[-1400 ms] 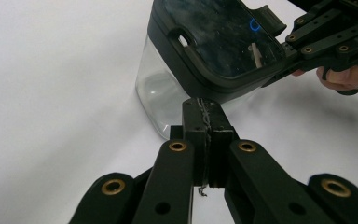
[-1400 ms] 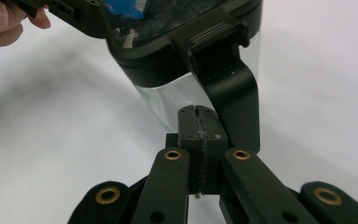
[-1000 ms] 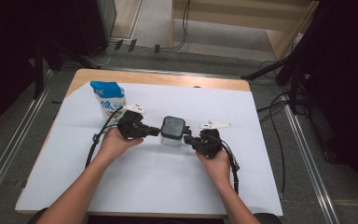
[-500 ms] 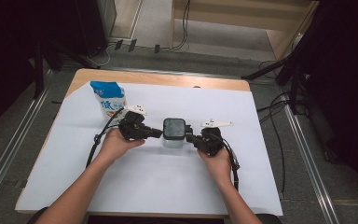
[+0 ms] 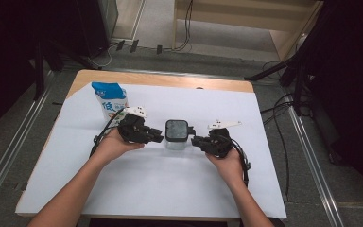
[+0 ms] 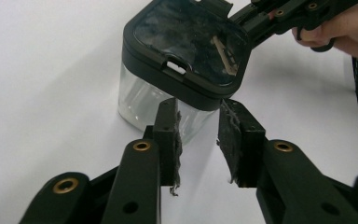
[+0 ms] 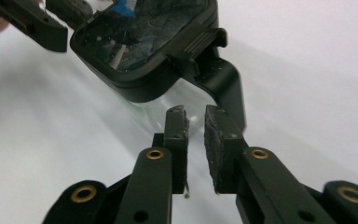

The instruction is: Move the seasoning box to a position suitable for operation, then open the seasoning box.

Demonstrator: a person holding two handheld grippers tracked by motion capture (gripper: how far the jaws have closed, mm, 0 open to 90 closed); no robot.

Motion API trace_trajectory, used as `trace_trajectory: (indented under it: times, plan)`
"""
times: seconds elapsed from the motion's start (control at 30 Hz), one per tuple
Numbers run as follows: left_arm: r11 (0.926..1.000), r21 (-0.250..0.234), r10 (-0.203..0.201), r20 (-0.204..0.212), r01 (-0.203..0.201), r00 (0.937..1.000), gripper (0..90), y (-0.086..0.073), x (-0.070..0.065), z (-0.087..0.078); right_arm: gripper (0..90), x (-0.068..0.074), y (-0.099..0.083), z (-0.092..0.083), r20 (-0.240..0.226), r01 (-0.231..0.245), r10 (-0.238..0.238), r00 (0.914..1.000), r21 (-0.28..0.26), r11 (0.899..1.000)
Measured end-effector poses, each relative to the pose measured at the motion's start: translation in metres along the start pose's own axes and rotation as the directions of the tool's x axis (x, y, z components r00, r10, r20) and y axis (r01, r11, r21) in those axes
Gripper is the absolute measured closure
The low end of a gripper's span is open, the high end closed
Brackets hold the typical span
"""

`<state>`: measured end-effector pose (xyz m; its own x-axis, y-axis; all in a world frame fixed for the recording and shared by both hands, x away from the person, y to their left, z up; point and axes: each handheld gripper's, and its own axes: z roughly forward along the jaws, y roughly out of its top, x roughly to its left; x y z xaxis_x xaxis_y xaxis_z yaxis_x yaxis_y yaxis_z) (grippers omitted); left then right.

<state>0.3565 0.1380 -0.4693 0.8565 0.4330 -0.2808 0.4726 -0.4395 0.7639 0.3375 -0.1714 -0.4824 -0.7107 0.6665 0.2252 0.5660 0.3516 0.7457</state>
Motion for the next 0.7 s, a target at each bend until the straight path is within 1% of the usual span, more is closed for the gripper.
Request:
trace_trajectory:
  times: [0.03, 0.07, 0.1, 0.13, 0.17, 0.23, 0.27, 0.3, 0.4, 0.43, 0.47, 0.5, 0.53, 0.57, 0.6, 0.63, 0.67, 0.7]
  plan:
    - [0.9999, -0.011, -0.002, 0.000, 0.002, 1.0000, 69.4, 0.000, 0.000, -0.001, 75.2, -0.001, 0.000, -0.002, 0.008, 0.014, -0.014, 0.9999, -0.012, 1.000]
    - [0.9997, -0.026, 0.003, -0.005, -0.003, 1.0000, 69.2, 0.000, 0.001, -0.002, 72.9, -0.003, -0.001, -0.005, 0.005, 0.015, -0.015, 0.9999, -0.018, 1.000]
    - [0.9992, -0.039, 0.000, -0.006, 0.000, 1.0000, 68.4, 0.001, 0.001, -0.004, 69.7, -0.005, -0.002, -0.006, -0.008, 0.006, -0.007, 0.9999, -0.023, 1.000]
    - [0.9989, -0.047, 0.003, -0.004, -0.004, 1.0000, 67.2, 0.001, 0.001, -0.005, 68.4, -0.007, -0.003, -0.008, -0.013, -0.011, 0.011, 0.9999, -0.021, 1.000]
    - [0.9984, -0.057, 0.005, 0.003, -0.005, 1.0000, 65.3, 0.001, 0.001, -0.006, 67.5, -0.008, -0.004, -0.009, -0.010, -0.019, 0.018, 0.9998, -0.022, 1.000]
    - [0.9985, -0.052, 0.017, 0.000, -0.017, 0.9999, 60.7, 0.001, 0.001, -0.008, 64.6, -0.011, -0.007, -0.010, 0.001, -0.012, 0.012, 0.9999, -0.025, 1.000]
    - [0.9988, -0.046, 0.015, 0.004, -0.015, 0.9999, 58.5, 0.001, 0.001, -0.008, 64.5, -0.012, -0.009, -0.010, 0.008, -0.005, 0.006, 0.9999, -0.022, 1.000]
    - [0.9992, -0.039, 0.014, 0.004, -0.014, 0.9999, 58.0, 0.000, 0.001, -0.007, 63.5, -0.013, -0.009, -0.010, 0.007, -0.003, 0.003, 1.0000, -0.019, 1.000]
    - [0.9998, -0.010, 0.019, 0.003, -0.019, 0.9998, 52.3, 0.001, 0.003, -0.006, 62.9, -0.015, -0.009, -0.009, 0.005, 0.001, -0.001, 1.0000, -0.019, 1.000]
    - [0.9999, -0.007, 0.013, 0.004, -0.013, 0.9999, 49.1, 0.003, 0.004, -0.006, 62.2, -0.016, -0.009, -0.008, 0.006, 0.003, -0.002, 1.0000, -0.021, 1.000]
    - [0.9998, -0.005, 0.019, 0.005, -0.019, 0.9998, 45.4, 0.005, 0.004, -0.007, 62.1, -0.016, -0.008, -0.008, 0.000, 0.003, -0.003, 1.0000, -0.018, 1.000]
    - [0.9997, -0.008, 0.023, 0.004, -0.023, 0.9997, 39.0, 0.007, 0.004, -0.007, 61.7, -0.016, -0.007, -0.008, -0.003, -0.001, 0.001, 1.0000, -0.012, 1.000]
    - [0.9995, -0.021, 0.023, 0.012, -0.023, 0.9997, 31.8, 0.008, 0.004, -0.007, 61.3, -0.017, -0.008, -0.008, -0.003, 0.001, -0.001, 1.0000, -0.011, 1.000]
    - [0.9991, -0.034, 0.027, 0.014, -0.027, 0.9995, 27.1, 0.008, 0.005, -0.007, 61.3, -0.017, -0.008, -0.008, -0.006, -0.004, 0.004, 1.0000, -0.008, 1.000]
    - [0.9990, -0.036, 0.027, 0.024, -0.026, 0.9994, 24.7, 0.008, 0.006, -0.007, 61.2, -0.017, -0.008, -0.008, -0.011, -0.005, 0.005, 0.9999, -0.006, 1.000]
    - [0.9991, -0.032, 0.028, 0.033, -0.027, 0.9991, 20.8, 0.007, 0.007, -0.006, 60.7, -0.018, -0.008, -0.008, -0.013, -0.007, 0.007, 0.9999, -0.008, 1.000]
    - [0.9994, -0.022, 0.027, 0.030, -0.026, 0.9992, 17.5, 0.007, 0.008, -0.004, 60.5, -0.018, -0.007, -0.008, -0.017, -0.009, 0.008, 0.9998, -0.006, 1.000]
    - [0.9994, -0.001, 0.035, 0.030, -0.035, 0.9989, 16.1, 0.008, 0.009, -0.003, 60.5, -0.018, -0.007, -0.008, -0.018, -0.009, 0.009, 0.9998, -0.010, 1.000]
